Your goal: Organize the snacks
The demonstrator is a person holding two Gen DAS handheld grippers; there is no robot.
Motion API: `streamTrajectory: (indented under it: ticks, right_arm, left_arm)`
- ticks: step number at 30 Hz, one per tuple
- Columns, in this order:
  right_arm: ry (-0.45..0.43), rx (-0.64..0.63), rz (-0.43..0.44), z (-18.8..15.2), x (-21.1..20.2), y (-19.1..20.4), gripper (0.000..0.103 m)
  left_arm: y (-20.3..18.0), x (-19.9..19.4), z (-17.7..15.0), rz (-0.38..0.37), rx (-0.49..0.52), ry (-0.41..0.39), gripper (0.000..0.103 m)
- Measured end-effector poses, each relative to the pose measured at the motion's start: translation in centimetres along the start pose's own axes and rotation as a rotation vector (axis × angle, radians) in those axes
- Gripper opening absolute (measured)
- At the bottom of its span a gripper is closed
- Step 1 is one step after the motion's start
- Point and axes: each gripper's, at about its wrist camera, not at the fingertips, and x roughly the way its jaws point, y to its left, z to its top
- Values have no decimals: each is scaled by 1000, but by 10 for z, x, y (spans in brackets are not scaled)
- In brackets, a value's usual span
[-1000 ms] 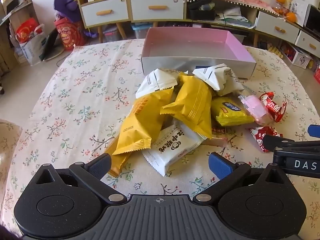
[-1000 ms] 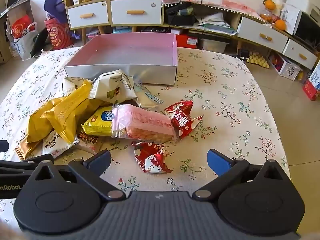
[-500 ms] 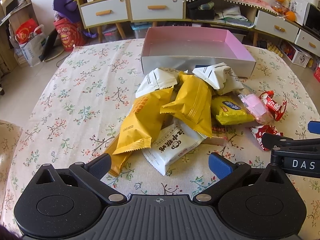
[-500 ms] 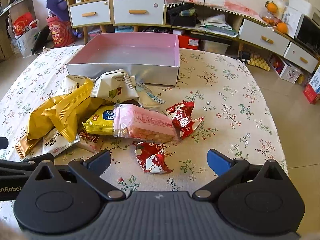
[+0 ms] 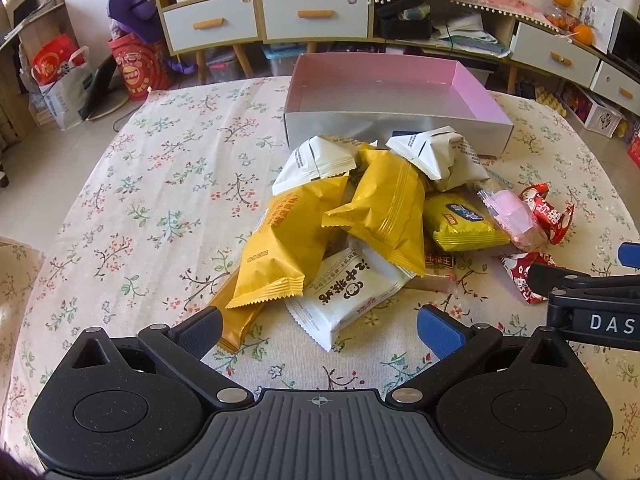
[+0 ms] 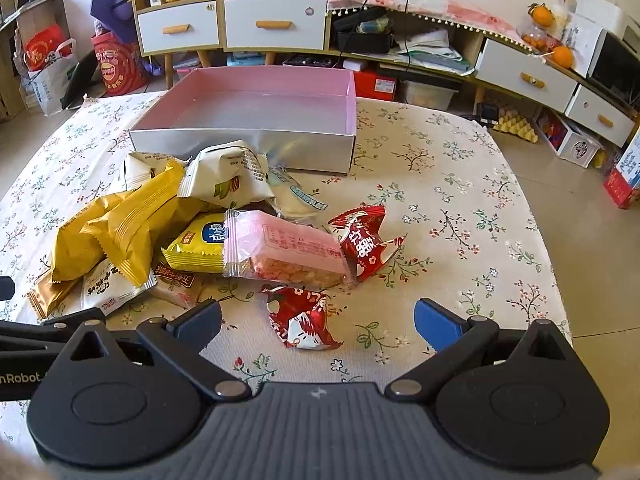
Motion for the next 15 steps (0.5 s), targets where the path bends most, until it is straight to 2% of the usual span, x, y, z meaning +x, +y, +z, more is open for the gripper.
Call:
streamTrajectory:
  ticks: [15]
  right_arm:
    - [-25,-52,7,11,-5,2,103]
  left_arm:
    - [1,-2,4,2,9,-16,103]
